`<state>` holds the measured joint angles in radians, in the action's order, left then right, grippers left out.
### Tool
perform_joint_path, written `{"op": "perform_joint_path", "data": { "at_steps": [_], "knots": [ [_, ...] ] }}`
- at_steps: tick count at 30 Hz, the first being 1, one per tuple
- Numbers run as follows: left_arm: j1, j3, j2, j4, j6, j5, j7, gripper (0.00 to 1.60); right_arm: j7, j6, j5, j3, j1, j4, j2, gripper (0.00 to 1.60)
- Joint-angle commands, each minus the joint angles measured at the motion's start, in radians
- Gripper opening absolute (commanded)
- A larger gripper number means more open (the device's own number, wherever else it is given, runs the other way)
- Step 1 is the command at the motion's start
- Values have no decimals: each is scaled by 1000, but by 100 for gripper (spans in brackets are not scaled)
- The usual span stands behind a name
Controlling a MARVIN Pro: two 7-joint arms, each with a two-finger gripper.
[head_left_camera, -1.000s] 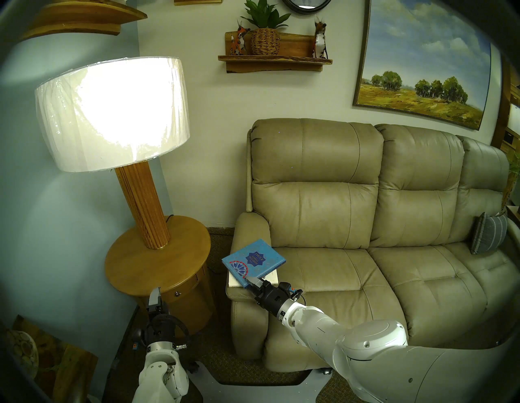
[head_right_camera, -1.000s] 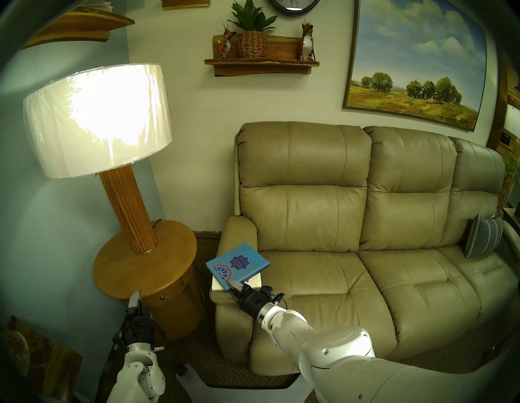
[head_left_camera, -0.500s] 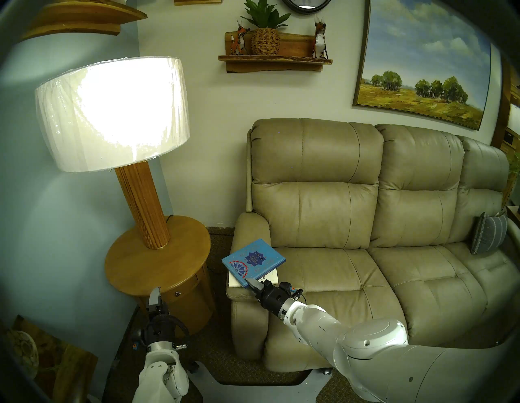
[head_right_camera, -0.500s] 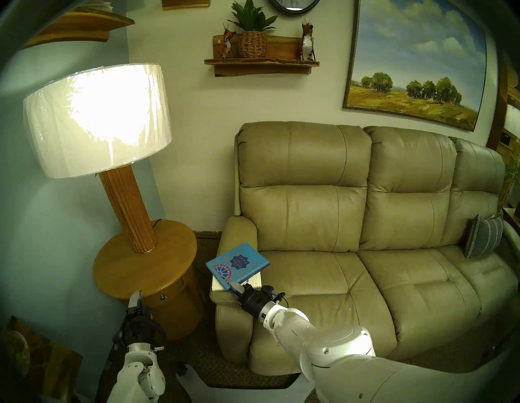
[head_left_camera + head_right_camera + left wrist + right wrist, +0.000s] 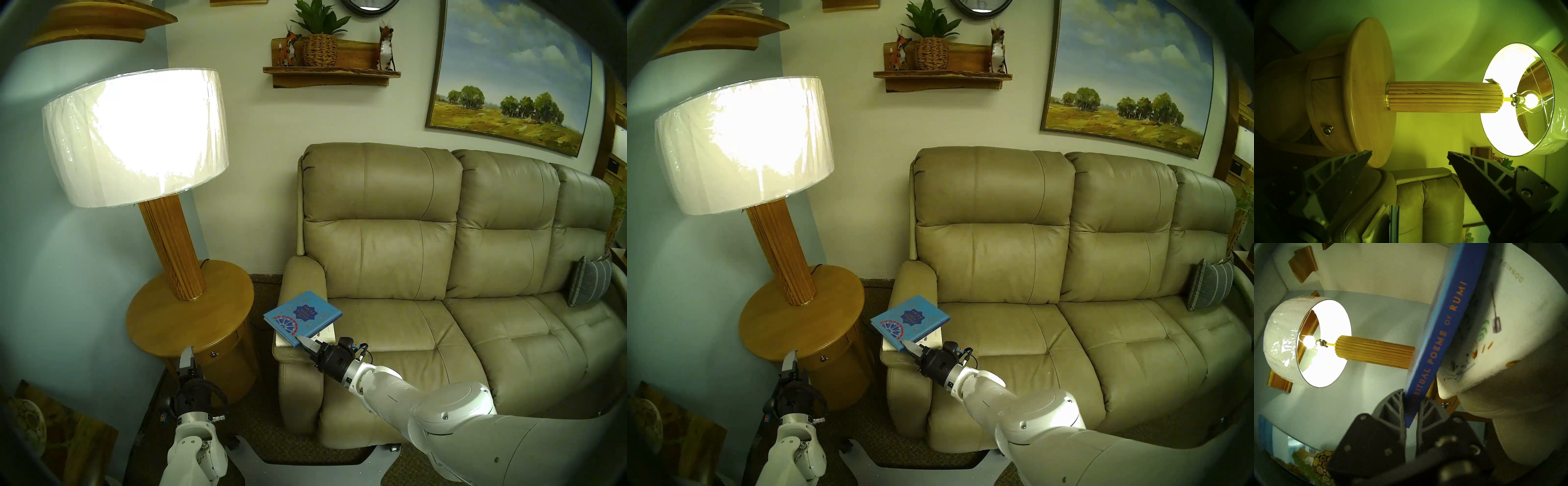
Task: Move books from sofa to side table
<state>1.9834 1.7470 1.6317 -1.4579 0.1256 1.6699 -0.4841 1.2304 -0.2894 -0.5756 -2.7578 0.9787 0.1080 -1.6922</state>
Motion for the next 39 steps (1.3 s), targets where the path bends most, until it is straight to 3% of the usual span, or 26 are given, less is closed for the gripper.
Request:
{"op": "perform_joint_path", "data": {
  "at_steps": [1, 6, 8, 20, 39],
  "knots": [
    [8, -5, 14, -30, 22, -13, -5, 160, 112, 21, -13, 18, -13, -4, -26, 0],
    [8, -20, 26, -19, 86, -31, -39, 160, 122, 34, -39, 35, -15, -6, -41, 0],
    [16, -49, 20, -18, 111, -3, -63, 160, 120, 40, -59, 50, -17, -7, -52, 0],
    [17, -143, -10, -10, 140, 80, -81, 160, 145, 50, -109, 80, -15, -8, -99, 0],
    [-178, -254, -47, 92, 139, 168, -30, 160, 253, 56, -186, 110, 27, -8, -88, 0]
  ]
}}
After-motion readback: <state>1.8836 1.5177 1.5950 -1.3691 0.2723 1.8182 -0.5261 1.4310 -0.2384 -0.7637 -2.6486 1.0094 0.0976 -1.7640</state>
